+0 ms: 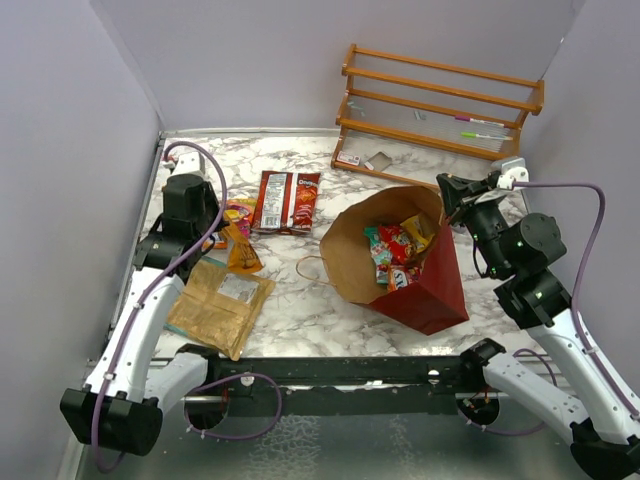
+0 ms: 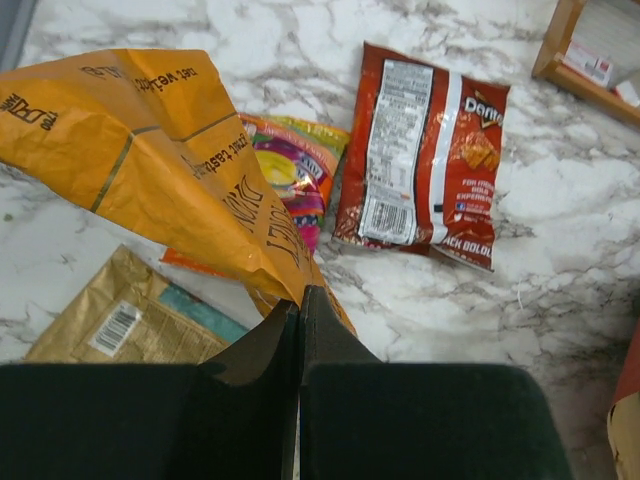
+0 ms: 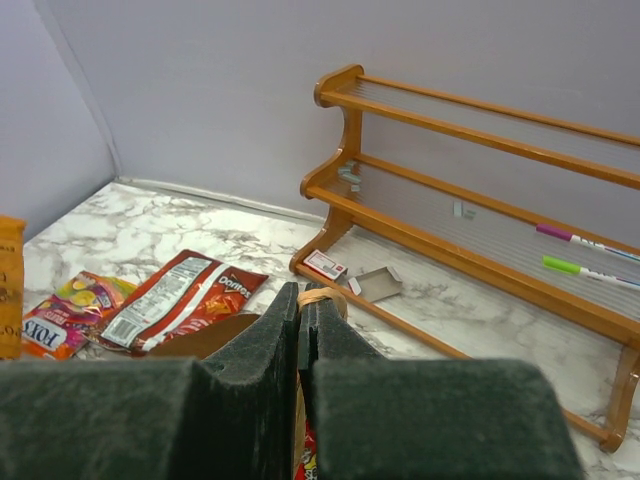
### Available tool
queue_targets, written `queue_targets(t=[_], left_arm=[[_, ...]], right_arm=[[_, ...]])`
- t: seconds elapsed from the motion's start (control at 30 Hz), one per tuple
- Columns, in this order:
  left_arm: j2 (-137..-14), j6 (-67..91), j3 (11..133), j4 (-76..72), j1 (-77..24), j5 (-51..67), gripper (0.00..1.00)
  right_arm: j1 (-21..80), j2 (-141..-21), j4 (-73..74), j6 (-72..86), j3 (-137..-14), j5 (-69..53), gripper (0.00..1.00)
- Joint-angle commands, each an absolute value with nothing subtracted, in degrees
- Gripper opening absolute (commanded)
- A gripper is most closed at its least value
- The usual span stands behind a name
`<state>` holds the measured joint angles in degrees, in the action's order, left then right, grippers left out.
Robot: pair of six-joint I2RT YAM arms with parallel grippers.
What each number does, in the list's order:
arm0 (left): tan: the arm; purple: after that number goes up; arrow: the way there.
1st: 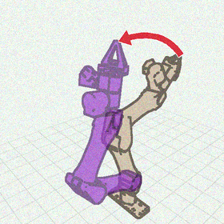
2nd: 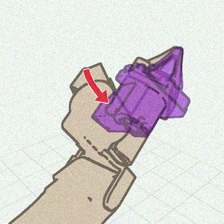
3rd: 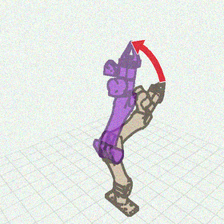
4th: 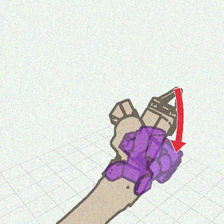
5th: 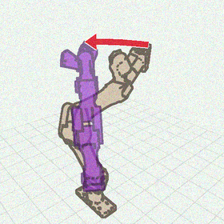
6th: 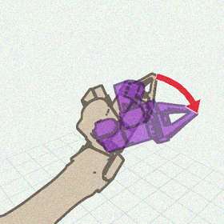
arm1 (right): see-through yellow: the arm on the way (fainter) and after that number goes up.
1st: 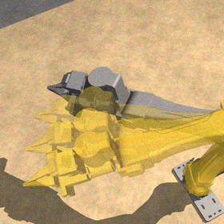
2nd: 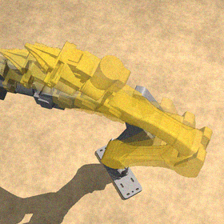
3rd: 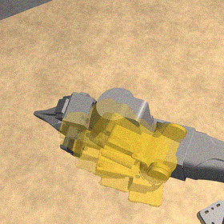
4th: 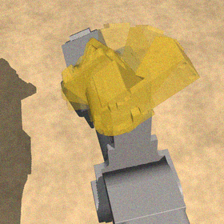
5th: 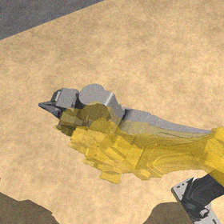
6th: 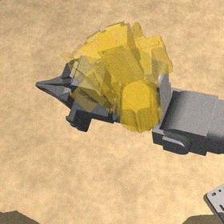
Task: Take the snacks out of the paper bag
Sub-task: Place the snack at the center of the board.
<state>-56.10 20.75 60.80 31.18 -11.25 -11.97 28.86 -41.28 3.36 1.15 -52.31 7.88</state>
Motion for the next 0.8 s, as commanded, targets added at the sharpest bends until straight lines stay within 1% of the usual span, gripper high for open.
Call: queue_targets(t=[0.0,0.17,0.37,0.53,0.77], left_arm=[[-55.7,24.3,57.5,29.2,-9.6,-9.1,0.0],[-54.0,28.3,53.4,29.9,-8.2,-12.3,0.0],[-51.0,33.6,47.1,32.3,-7.6,-19.9,0.0],[-48.7,37.7,44.9,35.3,-7.2,-26.5,0.0],[-49.1,45.6,41.0,40.6,-6.9,-32.5,0.0]], right_arm=[[28.9,-41.2,1.4,0.1,-52.2,8.5,0.02],[28.9,-41.5,1.1,-0.1,-52.4,8.3,0.02],[28.9,-41.6,1.1,-0.2,-52.5,8.1,0.02],[28.9,-41.7,1.4,-0.2,-52.6,8.0,0.02],[28.9,-41.5,1.4,0.0,-52.7,7.9,0.02]])
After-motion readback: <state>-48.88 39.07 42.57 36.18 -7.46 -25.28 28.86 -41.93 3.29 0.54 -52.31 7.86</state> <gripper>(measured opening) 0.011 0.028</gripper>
